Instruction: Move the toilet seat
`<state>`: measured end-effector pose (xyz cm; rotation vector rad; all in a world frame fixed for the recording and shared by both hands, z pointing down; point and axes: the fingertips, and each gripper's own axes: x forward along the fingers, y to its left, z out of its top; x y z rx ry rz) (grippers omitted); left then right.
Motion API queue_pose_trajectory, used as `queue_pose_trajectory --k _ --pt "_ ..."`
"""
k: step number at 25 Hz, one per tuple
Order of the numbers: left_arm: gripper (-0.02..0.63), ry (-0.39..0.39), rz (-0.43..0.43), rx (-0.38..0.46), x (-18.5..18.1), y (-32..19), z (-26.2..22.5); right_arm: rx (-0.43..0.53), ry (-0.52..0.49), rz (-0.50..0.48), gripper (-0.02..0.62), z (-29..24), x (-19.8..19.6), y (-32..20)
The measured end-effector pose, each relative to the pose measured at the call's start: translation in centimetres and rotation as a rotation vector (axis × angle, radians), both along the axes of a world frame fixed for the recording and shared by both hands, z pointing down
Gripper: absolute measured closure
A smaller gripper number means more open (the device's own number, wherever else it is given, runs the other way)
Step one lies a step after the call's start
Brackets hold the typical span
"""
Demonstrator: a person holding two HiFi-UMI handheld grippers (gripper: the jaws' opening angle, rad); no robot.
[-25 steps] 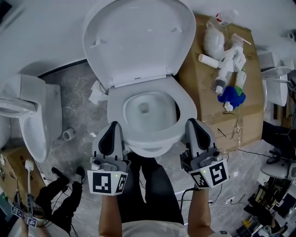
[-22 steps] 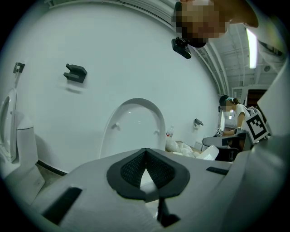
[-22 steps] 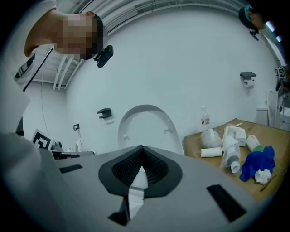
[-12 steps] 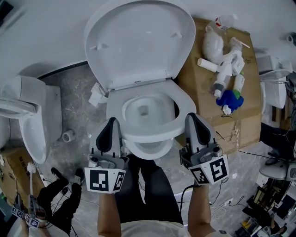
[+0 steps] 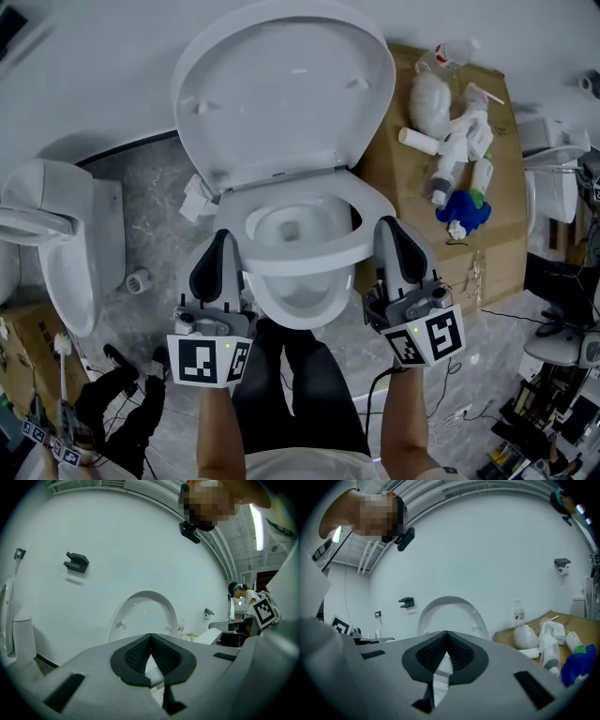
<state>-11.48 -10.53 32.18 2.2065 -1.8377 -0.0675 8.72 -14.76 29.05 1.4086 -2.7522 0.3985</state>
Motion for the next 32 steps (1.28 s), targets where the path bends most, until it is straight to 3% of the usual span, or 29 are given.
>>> queue_pose_trajectory --k 32 --pt "0.597 -0.028 -0.039 0.085 -2.4 -6.5 -2.0 0.095 -0.008 -0.018 0.583 -2.0 -2.5 -7.6"
